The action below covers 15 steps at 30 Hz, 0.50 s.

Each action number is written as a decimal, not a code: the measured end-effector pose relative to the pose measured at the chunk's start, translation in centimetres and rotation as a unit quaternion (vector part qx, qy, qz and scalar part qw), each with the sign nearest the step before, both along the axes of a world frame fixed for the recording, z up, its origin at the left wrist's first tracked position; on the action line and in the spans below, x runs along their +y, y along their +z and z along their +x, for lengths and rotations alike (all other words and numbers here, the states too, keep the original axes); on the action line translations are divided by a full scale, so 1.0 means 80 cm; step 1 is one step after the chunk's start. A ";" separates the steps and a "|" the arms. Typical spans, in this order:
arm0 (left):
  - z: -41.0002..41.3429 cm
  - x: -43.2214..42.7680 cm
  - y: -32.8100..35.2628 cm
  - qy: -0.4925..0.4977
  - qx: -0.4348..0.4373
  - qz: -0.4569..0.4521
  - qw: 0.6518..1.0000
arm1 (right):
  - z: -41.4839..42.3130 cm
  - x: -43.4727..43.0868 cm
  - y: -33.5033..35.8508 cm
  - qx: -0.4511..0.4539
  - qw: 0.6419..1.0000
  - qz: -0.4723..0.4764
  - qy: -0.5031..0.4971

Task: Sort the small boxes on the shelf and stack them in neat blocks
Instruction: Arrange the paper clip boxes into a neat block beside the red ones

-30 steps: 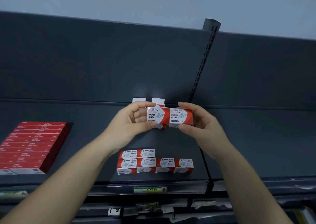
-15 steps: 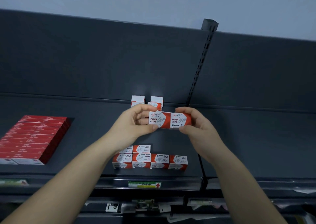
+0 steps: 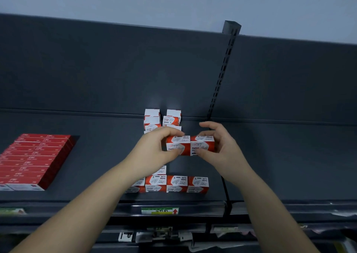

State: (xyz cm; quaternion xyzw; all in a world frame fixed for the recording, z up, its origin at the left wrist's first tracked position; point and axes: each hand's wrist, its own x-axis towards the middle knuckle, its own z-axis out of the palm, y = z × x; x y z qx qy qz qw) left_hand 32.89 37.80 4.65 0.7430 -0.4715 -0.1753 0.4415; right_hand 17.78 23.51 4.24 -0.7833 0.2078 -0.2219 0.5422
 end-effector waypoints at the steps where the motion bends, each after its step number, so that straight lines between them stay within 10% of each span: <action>1: -0.001 -0.001 -0.001 -0.003 -0.017 0.002 1.000 | -0.001 -0.001 -0.003 0.004 1.000 -0.018 0.000; 15: -0.009 -0.023 -0.071 -0.018 -0.213 0.121 0.969 | 0.003 -0.004 -0.066 0.179 0.949 -0.261 -0.006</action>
